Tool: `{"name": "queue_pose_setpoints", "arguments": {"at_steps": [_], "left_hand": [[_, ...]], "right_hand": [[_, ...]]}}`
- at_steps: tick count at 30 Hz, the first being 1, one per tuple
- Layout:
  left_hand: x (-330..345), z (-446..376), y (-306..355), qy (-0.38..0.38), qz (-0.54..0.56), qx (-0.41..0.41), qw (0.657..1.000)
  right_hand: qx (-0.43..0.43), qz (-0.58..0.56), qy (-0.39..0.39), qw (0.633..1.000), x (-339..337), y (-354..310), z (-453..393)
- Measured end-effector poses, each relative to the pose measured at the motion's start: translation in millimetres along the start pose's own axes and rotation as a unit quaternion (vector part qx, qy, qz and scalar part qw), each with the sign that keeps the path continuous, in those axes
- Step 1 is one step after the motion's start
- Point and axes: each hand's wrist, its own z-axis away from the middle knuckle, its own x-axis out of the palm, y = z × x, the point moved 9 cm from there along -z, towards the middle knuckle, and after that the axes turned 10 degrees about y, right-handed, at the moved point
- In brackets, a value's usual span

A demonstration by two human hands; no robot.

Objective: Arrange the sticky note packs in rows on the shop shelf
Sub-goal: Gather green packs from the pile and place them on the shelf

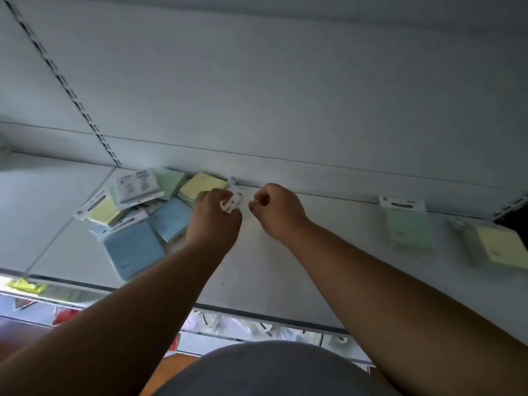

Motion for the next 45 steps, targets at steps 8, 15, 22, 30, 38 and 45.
{"name": "queue_pose_setpoints", "arguments": {"at_steps": [8,15,22,30,38,45], "left_hand": [[-24,-44,-48,-0.135,-0.074,0.009,0.988],[-27,-45,-57,-0.127,-0.022,0.012,0.992],[-32,-42,-38,-0.048,0.050,0.056,0.996],[35,29,12,-0.177,0.282,-0.106,0.937],[116,159,109,-0.272,0.256,-0.076,0.924],[193,279,210,-0.353,0.061,0.122,0.926]], "right_hand": [[0.229,-0.137,0.005,0.964,93,-35,-21],[0.304,-0.158,0.105,0.933,77,-23,-20],[0.251,-0.334,0.089,0.904,46,-7,-4],[0.330,-0.304,0.000,0.894,-29,81,64],[0.320,-0.310,0.204,0.872,-169,194,122],[0.247,0.024,0.237,0.939,-303,282,166]]}}
